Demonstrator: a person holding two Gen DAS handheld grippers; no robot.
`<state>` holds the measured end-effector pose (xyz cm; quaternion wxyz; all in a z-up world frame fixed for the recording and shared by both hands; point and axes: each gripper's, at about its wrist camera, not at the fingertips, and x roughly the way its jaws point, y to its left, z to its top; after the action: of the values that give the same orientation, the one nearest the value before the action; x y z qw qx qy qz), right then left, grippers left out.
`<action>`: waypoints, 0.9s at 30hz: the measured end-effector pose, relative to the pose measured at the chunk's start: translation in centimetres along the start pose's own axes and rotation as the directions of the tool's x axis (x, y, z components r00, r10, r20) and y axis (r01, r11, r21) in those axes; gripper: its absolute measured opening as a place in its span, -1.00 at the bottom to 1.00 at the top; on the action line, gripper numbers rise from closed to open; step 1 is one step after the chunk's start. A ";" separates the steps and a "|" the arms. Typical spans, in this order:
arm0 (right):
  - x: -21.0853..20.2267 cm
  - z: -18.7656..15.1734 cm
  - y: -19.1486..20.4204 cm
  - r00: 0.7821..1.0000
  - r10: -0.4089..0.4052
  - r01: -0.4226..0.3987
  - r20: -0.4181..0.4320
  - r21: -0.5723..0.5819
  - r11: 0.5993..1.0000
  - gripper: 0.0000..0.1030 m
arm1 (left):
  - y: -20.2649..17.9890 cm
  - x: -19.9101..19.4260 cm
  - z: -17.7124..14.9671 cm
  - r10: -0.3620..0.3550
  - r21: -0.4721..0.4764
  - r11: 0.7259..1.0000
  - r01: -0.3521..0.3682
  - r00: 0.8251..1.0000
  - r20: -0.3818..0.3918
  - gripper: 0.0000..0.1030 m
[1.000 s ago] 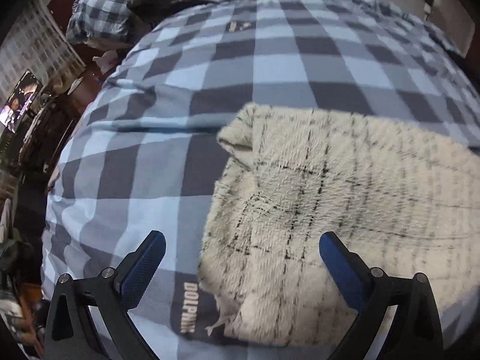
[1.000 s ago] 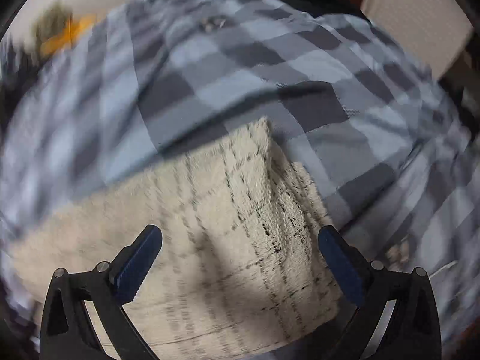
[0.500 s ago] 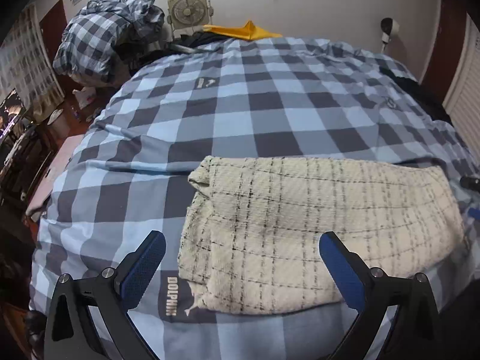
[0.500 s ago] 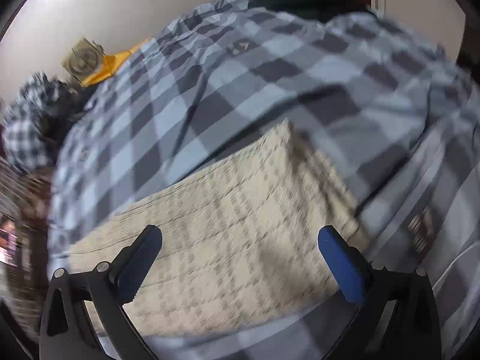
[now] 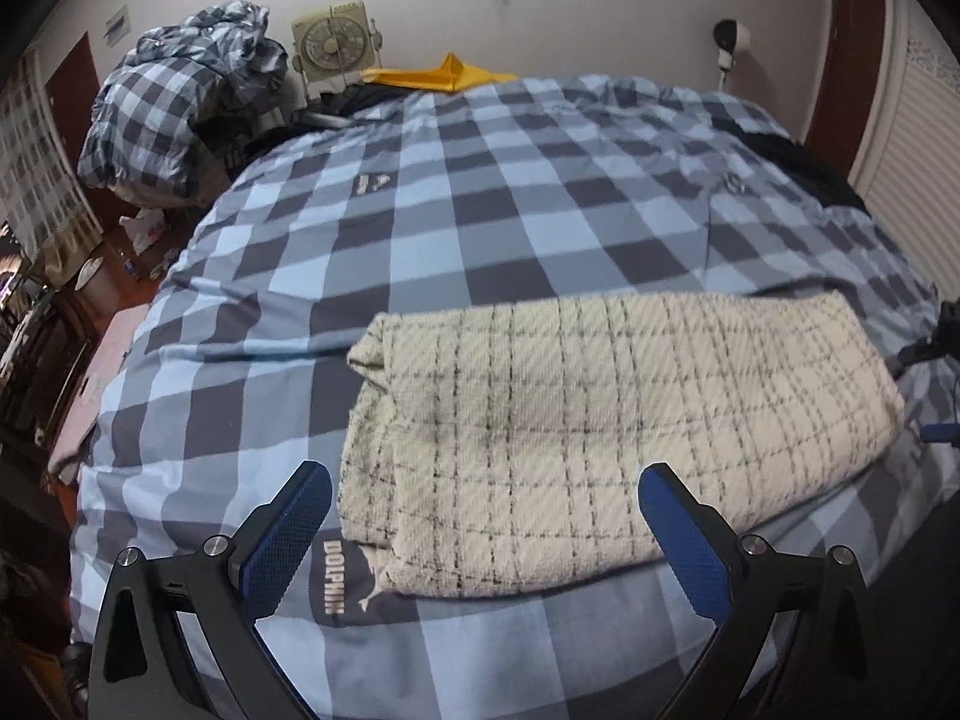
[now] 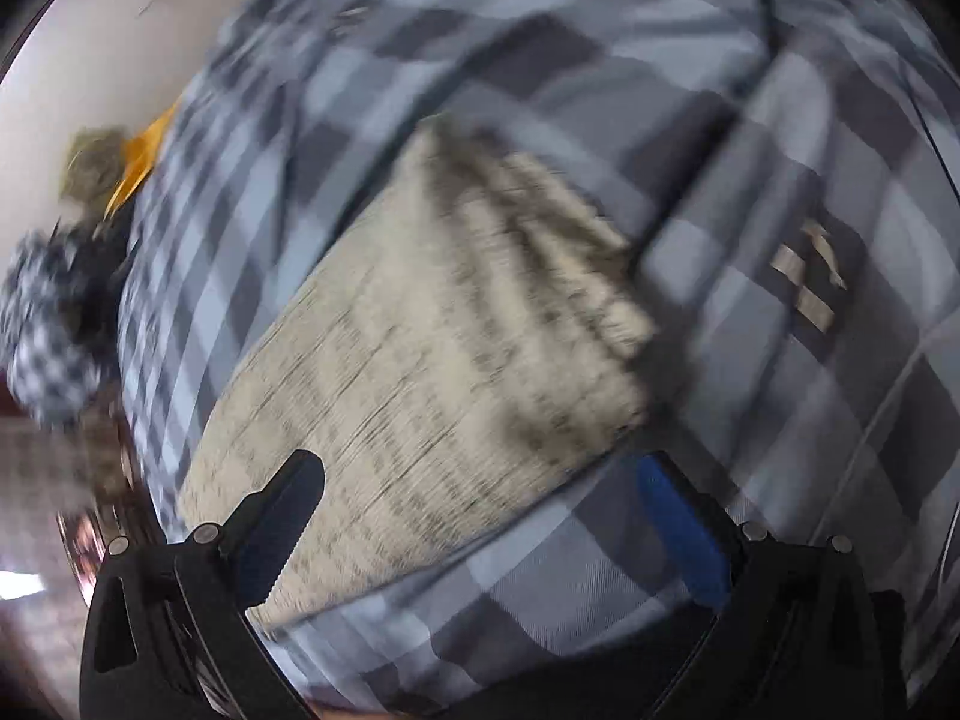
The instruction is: Fold small clothes
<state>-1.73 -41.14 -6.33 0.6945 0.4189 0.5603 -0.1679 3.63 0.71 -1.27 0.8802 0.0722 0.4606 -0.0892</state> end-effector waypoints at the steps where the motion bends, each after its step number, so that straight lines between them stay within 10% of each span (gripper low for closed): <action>1: 0.4 0.4 -0.5 1.000 0.001 -0.001 -0.013 0.038 0.999 0.97 | -0.1 0.3 -0.1 0.004 0.007 1.000 -0.004 1.000 -0.015 1.00; 8: 4.8 1.7 -2.4 0.988 0.005 0.038 -0.157 0.267 0.963 0.97 | 0.0 1.6 -0.1 0.017 0.007 1.000 -0.017 0.998 -0.068 1.00; 15: 6.5 2.7 -1.3 0.990 0.112 -0.074 -0.089 0.353 0.933 0.94 | 0.5 2.1 0.0 0.013 -0.019 1.000 -0.014 0.995 -0.095 1.00; 20: 5.5 2.3 1.3 0.999 0.035 -0.026 -0.035 0.246 0.969 -0.37 | 1.5 2.4 0.0 0.002 -0.065 0.998 -0.009 0.994 -0.106 1.00; 27: 3.8 2.2 3.5 0.996 0.057 -0.062 0.065 0.074 0.995 -0.62 | 3.2 2.0 -0.3 -0.007 -0.138 0.990 -0.008 0.994 -0.105 1.00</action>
<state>3.35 -39.85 -8.36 0.7000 0.4560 0.5189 -0.1814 5.27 3.71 -2.93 0.8575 0.0156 0.5115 -0.0528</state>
